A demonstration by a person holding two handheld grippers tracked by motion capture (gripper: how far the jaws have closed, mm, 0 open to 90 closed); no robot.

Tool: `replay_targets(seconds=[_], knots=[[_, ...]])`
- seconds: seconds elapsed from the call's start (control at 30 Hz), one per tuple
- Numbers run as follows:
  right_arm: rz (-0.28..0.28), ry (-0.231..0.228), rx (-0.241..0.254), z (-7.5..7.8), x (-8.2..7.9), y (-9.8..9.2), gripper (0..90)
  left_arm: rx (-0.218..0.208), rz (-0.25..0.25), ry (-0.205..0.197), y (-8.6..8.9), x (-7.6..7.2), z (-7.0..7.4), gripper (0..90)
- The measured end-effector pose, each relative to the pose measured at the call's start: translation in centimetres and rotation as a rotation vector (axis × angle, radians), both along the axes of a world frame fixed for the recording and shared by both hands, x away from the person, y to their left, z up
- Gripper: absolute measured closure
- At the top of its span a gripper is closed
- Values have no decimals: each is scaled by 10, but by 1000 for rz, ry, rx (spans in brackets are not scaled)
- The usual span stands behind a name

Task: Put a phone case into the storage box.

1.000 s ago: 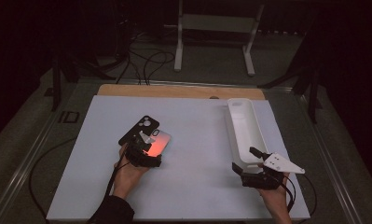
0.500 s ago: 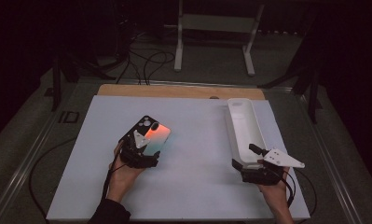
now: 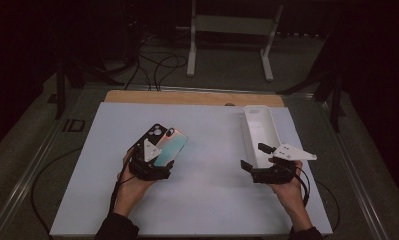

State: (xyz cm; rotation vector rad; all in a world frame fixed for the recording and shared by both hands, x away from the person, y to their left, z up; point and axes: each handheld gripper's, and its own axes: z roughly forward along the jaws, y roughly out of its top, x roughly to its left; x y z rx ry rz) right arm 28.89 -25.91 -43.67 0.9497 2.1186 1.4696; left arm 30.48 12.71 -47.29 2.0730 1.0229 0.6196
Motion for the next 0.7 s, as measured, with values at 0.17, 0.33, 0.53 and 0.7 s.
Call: replay_targets(seconds=[0.17, 0.33, 0.53, 0.7], knots=[[24, 13, 0, 3, 7, 8, 91, -10, -22, -19, -4, -3, 7, 169], [39, 40, -32, 5, 18, 22, 91, -16, -47, -38, -10, -7, 12, 169], [76, 84, 9, 8, 26, 35, 91, -49, -92, -75, -16, -11, 24, 169], [109, 117, 44, 11, 34, 49, 91, -53, -130, -110, -25, -16, 34, 169]])
